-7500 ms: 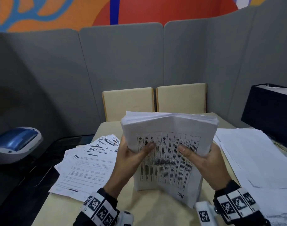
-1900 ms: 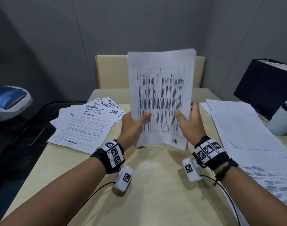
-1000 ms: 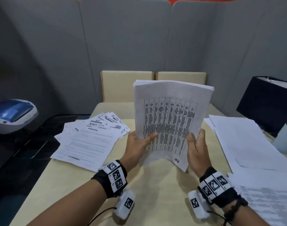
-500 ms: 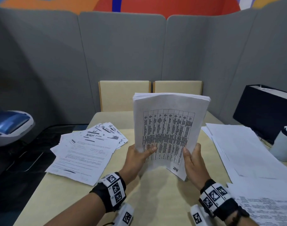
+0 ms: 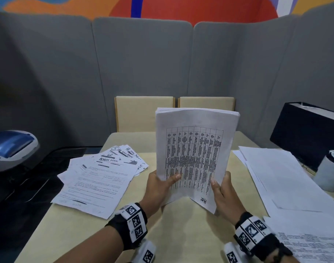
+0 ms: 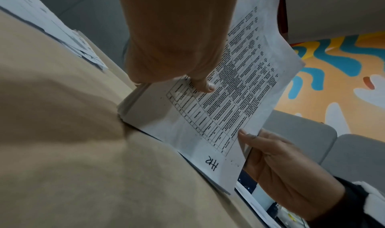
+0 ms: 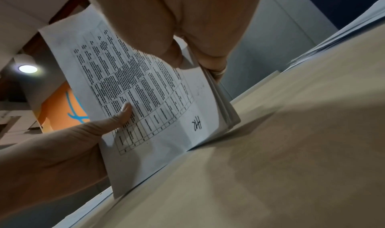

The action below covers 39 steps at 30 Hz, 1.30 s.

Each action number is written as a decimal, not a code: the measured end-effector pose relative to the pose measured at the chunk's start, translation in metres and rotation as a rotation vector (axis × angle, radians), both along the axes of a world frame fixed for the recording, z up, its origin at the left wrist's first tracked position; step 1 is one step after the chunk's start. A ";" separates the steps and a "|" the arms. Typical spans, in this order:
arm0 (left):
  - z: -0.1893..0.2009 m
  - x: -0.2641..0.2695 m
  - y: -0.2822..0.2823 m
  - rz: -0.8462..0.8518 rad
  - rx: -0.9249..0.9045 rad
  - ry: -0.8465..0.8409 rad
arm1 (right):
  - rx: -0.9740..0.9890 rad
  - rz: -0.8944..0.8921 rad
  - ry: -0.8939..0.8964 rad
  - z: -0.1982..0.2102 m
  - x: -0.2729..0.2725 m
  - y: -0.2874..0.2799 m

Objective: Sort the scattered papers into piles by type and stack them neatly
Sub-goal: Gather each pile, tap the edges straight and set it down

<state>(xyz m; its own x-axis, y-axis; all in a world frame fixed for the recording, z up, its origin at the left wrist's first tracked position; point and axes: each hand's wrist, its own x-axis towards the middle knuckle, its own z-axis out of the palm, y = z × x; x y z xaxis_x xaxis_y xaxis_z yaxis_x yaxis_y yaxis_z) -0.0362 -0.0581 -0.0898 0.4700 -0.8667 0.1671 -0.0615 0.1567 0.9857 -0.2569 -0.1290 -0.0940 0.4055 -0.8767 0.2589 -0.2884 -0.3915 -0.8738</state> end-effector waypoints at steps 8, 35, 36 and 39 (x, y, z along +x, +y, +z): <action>0.008 0.005 -0.005 -0.092 0.140 -0.058 | 0.156 -0.028 0.065 0.023 -0.010 -0.014; -0.008 0.007 -0.051 -0.198 0.770 -0.507 | 0.274 -0.186 0.787 0.005 -0.014 -0.088; -0.007 0.006 -0.051 -0.198 0.772 -0.516 | 0.259 -0.196 0.808 0.006 -0.014 -0.084; -0.003 0.001 -0.046 -0.196 0.748 -0.542 | 0.189 -0.236 0.857 0.020 -0.020 -0.060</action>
